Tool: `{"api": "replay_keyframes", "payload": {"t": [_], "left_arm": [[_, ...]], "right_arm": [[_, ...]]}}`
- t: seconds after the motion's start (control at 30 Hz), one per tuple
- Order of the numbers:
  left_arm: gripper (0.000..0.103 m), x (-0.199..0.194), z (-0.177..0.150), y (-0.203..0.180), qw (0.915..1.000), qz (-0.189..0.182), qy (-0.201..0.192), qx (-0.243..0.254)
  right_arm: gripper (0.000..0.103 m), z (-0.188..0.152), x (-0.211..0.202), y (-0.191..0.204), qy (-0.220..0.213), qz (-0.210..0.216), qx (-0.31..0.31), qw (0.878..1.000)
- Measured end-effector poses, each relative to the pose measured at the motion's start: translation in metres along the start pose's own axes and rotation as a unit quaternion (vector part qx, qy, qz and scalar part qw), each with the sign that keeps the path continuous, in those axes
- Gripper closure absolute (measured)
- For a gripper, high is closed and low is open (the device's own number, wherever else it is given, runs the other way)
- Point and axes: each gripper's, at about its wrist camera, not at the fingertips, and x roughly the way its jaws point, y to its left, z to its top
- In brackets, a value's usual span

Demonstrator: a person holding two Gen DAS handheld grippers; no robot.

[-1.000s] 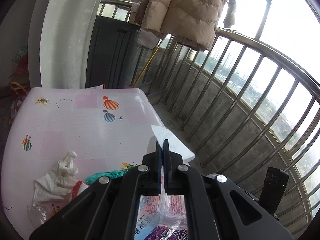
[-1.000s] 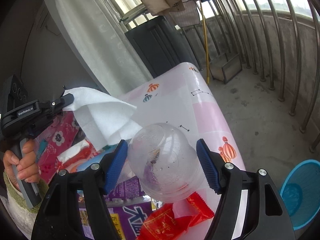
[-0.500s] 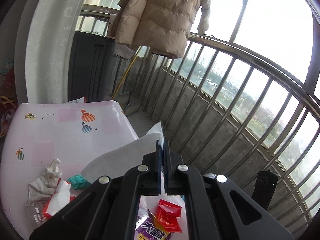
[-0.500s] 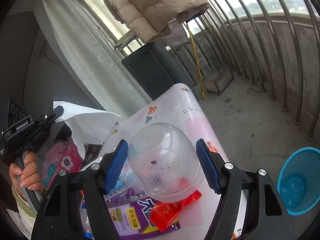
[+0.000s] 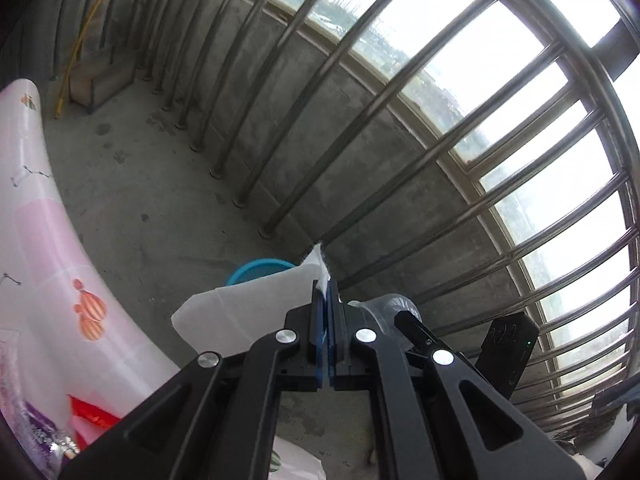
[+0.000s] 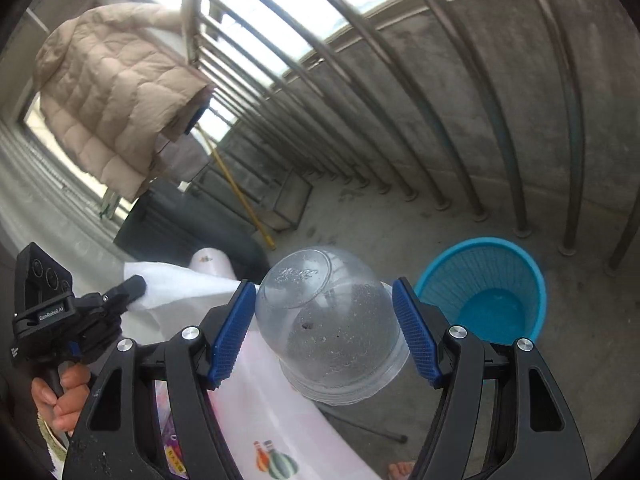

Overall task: Collect trash
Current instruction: 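Carry tissue and cup to the blue wastebasket and release both, then grasp the clear wrapper with the left tool while the right tool grasps the red wrapper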

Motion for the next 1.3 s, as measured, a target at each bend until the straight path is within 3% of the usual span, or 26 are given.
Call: {"api": "replay_keyframes", "payload": {"t": [0.17,0.3,0.33,0.4,0.5,0.67,0.8,0.93,1.0,1.13,1.23,1.3], "left_arm": [[0.102,0.114,0.007,0.003,0.9956,-0.011,0.088,-0.031],[0.098,0.183,0.005,0.014,0.9891,0.018,0.139,-0.045],[0.09,0.198,0.006,0.017,0.9872,0.035,0.149,-0.044],[0.044,0.218,0.003,0.024,0.983,0.066,0.166,-0.043],[0.04,0.22,0.0,0.031,0.9825,0.096,0.152,-0.046],[0.034,0.189,-0.001,0.028,0.989,0.076,0.12,-0.041],[0.033,0.159,-0.001,0.013,0.9942,0.075,0.077,0.001],[0.032,0.117,-0.011,-0.001,0.9949,0.085,0.022,0.05],[0.029,0.093,-0.017,-0.008,0.9945,0.079,0.001,0.068],[0.021,0.043,-0.031,-0.015,0.9954,0.055,-0.009,0.079],[0.016,-0.002,-0.044,-0.017,0.9945,0.059,-0.041,0.076],[0.006,-0.035,-0.054,-0.016,0.9919,0.079,-0.073,0.068]], "right_arm": [[0.037,0.012,0.029,-0.051,0.009,-0.046,0.05,0.998],[0.036,0.011,0.062,-0.083,0.025,-0.084,0.072,0.993],[0.035,0.01,0.071,-0.09,0.03,-0.093,0.072,0.993],[0.024,0.008,0.088,-0.105,0.048,-0.115,0.075,0.989],[0.022,0.005,0.107,-0.122,0.077,-0.148,0.074,0.983],[0.022,-0.008,0.105,-0.117,0.084,-0.163,0.054,0.982],[0.021,-0.008,0.079,-0.098,0.062,-0.165,0.029,0.984],[0.015,-0.003,0.052,-0.071,0.029,-0.194,-0.025,0.98],[0.008,-0.002,0.038,-0.052,0.004,-0.221,-0.063,0.973],[0.008,-0.004,0.011,-0.011,-0.041,-0.256,-0.133,0.957],[0.008,-0.009,-0.007,0.023,-0.086,-0.281,-0.18,0.939],[0.008,-0.016,-0.018,0.046,-0.121,-0.286,-0.218,0.925]]}}
